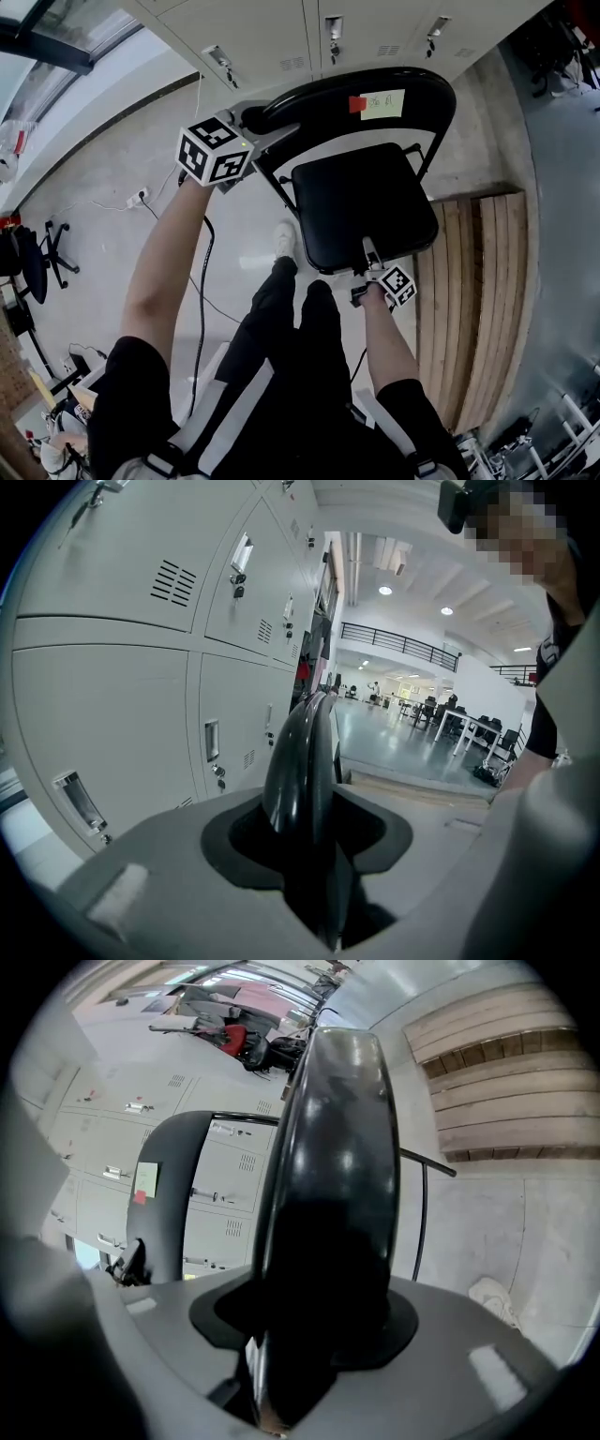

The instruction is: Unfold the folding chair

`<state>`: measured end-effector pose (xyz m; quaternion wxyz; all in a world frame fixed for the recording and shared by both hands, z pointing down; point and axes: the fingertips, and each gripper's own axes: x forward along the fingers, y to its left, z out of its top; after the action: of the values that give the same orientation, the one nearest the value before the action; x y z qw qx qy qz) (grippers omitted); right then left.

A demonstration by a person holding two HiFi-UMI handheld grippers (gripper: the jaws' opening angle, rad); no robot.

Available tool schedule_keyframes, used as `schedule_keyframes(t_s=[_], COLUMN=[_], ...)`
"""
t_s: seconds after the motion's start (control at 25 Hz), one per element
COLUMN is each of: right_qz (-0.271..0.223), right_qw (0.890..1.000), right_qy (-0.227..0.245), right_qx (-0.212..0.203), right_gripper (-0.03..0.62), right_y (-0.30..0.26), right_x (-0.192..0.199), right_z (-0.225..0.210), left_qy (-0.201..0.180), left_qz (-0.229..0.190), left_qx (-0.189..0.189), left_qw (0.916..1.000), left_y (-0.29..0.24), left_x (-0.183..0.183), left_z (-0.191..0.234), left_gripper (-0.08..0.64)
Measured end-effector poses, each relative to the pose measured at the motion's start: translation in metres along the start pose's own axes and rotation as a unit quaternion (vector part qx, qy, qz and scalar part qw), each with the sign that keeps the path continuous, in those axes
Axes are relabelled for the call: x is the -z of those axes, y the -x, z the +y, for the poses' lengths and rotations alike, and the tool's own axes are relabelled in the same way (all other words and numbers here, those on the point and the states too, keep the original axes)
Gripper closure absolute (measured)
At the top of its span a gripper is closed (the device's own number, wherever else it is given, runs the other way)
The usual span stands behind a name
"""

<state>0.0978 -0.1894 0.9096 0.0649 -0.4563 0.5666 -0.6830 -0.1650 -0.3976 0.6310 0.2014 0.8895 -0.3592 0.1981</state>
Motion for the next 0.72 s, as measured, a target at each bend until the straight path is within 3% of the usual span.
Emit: schedule_keyframes(t_s=[0.52, 0.72], right_qz=[-0.011, -0.017], right_qw=[0.999, 0.999], right_qy=[-0.020, -0.028], right_qx=[0.036, 0.007], right_gripper=[0.337, 0.331], right_y=[0.008, -0.002], right_x=[0.014, 0.016], right_z=[-0.063, -0.073], left_qy=[0.012, 0.028], left_qz=[-0.009, 0.001], left_qx=[0.021, 0.031], left_qw=[0.9997, 0.9991], left_y=[-0.015, -0.025], left_x=[0.025, 0.030], left_z=[0.013, 0.035], left_gripper=[0.407, 0.403])
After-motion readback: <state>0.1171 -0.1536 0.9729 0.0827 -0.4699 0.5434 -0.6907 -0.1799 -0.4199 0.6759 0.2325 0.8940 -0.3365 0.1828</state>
